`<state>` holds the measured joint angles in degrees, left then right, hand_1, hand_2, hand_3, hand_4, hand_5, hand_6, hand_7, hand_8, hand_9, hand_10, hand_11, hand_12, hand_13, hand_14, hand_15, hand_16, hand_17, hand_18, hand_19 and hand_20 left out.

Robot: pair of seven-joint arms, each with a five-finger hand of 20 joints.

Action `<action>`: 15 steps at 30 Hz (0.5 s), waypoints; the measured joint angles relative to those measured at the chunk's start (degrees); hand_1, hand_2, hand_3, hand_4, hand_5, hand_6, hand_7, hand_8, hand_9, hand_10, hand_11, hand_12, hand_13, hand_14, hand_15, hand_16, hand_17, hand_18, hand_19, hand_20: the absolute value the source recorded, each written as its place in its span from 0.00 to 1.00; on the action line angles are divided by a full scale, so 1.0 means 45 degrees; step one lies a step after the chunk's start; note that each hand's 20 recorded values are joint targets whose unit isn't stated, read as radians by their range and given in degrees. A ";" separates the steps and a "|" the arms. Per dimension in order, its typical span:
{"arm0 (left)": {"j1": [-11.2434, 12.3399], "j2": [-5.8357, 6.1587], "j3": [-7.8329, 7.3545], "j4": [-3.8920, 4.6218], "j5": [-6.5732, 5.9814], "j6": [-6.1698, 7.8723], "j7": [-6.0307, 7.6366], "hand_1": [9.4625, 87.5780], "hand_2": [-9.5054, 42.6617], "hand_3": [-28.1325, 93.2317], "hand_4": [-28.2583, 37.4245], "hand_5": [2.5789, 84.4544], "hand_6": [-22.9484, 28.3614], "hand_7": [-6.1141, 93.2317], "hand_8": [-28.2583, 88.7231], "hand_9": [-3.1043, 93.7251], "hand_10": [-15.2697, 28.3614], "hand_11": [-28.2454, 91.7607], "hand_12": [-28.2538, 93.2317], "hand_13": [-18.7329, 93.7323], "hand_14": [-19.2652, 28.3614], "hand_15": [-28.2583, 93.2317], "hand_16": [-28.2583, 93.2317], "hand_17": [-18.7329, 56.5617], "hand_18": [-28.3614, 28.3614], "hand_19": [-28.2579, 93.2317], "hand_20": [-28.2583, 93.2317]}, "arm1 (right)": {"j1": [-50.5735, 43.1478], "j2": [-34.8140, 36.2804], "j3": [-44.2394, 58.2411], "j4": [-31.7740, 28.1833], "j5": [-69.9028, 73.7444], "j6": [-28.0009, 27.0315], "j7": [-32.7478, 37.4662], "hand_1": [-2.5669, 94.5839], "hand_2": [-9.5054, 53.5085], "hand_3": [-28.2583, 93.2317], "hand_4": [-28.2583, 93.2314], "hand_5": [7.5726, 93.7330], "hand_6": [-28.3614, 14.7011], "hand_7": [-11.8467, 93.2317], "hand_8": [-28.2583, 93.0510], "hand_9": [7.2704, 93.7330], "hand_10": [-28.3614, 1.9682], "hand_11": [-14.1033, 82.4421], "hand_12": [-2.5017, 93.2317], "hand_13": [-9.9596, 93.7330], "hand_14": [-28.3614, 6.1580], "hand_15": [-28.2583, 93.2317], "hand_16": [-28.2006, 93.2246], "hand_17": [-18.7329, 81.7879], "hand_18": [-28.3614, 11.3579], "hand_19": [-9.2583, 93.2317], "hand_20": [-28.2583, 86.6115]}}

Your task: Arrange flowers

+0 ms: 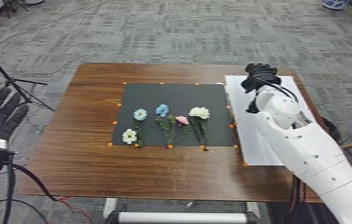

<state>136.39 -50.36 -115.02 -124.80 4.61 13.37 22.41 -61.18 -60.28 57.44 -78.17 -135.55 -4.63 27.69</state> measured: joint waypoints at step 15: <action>-0.0038 0.0025 0.0001 0.0015 0.0010 -0.0013 -0.0083 0.19 0.51 0.81 0.00 0.41 0.58 0.11 0.19 0.36 0.59 0.31 0.32 0.36 0.65 0.36 0.20 0.21 0.67 0.37 0.31 | 0.0054 0.0443 -0.0518 0.1198 0.0313 0.0684 0.0857 0.59 0.00 0.93 0.00 0.53 0.58 0.29 0.12 0.54 0.46 0.31 0.18 0.56 0.46 0.58 0.31 0.44 0.17 0.83 0.43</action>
<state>136.22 -50.25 -115.02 -124.73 4.66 13.31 22.04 -60.94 -58.29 55.11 -72.78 -134.14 -1.56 31.55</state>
